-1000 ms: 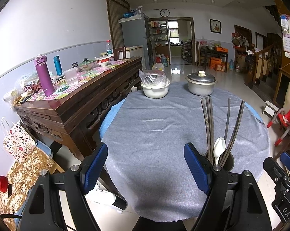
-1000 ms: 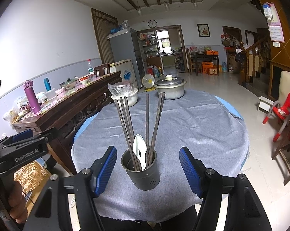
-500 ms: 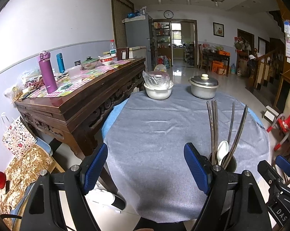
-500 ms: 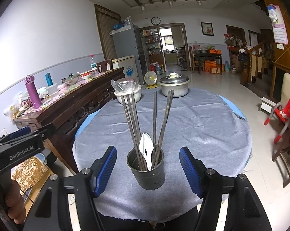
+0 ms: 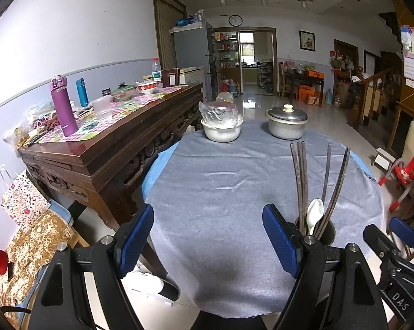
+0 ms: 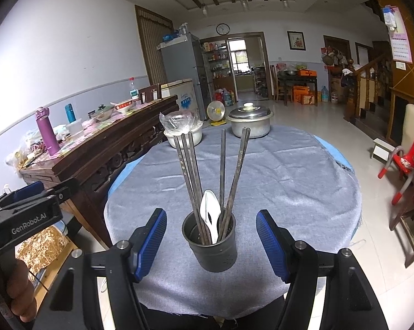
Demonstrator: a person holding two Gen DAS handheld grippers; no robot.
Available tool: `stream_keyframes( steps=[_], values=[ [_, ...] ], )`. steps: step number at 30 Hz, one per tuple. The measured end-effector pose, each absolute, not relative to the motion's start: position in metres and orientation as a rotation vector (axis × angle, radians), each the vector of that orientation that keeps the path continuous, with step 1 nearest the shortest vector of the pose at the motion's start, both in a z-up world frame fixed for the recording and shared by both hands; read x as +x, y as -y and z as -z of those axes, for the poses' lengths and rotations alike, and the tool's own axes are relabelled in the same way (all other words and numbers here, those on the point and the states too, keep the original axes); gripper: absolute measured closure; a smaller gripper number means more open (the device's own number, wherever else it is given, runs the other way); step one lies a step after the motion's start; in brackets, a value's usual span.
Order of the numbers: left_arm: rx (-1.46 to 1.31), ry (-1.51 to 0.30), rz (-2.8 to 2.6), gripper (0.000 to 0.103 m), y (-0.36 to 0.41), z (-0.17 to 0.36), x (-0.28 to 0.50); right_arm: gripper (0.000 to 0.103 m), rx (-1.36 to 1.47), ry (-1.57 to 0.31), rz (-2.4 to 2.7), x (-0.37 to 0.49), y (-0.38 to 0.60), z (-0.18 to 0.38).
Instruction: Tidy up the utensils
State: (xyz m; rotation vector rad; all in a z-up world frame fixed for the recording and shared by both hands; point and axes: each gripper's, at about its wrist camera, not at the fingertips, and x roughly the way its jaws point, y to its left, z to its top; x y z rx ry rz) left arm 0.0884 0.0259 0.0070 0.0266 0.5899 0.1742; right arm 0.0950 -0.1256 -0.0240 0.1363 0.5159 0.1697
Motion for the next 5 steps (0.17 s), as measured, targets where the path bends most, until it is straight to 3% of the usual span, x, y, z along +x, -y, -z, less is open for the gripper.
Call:
stream_keyframes(
  steps=[5],
  values=[
    [0.036,-0.616,-0.139,0.021,-0.022,0.000,0.102,0.032,0.146,-0.522,-0.141,0.103,0.139,0.030]
  ],
)
